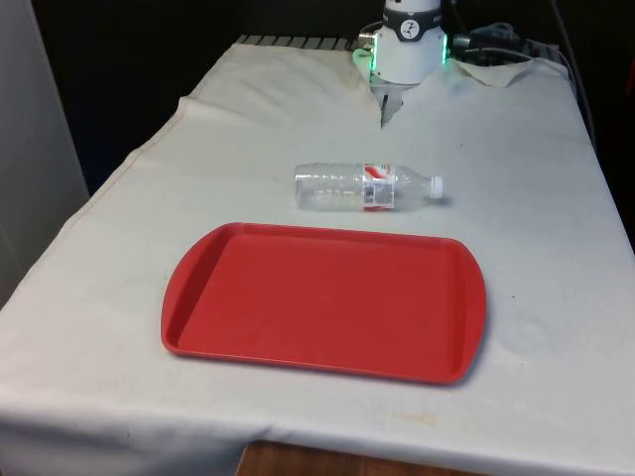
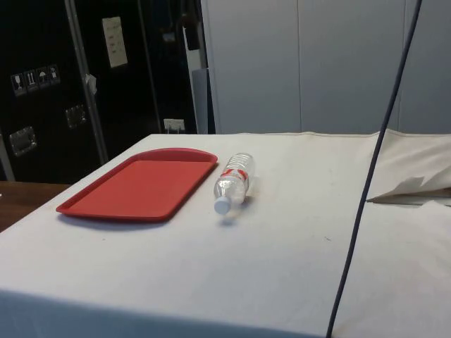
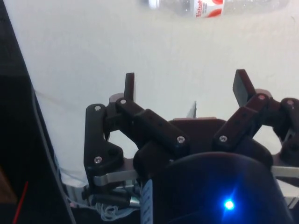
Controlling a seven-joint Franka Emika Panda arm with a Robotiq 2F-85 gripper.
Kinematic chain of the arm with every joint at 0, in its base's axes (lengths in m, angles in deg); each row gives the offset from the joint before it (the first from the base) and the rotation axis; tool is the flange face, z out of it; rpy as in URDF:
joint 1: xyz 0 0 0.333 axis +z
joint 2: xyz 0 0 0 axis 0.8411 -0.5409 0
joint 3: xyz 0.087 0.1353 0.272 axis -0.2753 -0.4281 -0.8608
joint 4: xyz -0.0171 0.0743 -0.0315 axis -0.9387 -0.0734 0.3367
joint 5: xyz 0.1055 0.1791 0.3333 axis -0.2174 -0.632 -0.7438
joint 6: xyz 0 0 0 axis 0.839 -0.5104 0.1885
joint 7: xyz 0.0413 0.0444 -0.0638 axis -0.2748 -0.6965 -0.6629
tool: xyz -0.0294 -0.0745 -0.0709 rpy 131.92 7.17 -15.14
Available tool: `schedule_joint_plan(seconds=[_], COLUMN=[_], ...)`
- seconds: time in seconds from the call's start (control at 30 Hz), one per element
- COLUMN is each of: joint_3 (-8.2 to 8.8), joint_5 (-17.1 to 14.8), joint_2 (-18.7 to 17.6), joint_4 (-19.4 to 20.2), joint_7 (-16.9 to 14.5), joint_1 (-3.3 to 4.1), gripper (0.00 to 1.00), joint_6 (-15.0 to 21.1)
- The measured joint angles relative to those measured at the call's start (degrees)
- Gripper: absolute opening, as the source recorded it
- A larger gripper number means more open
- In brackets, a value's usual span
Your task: Place the bottle upright on the tray.
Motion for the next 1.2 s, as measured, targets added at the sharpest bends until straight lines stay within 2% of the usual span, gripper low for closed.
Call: schedule_joint_plan(seconds=[0.4,0.83,1.2], joint_3=[-2.12,-2.41,-2.35], joint_5=[1.32,2.75,2.98], joint_2=[1.83,2.12,1.15], joint_4=[7.16,12.55,15.36], joint_7=[1.78,1.72,1.09], joint_1=[0.00,0.00,-0.11], gripper=[1.00,1.00,1.00], joint_6=[7.33,11.97,16.04])
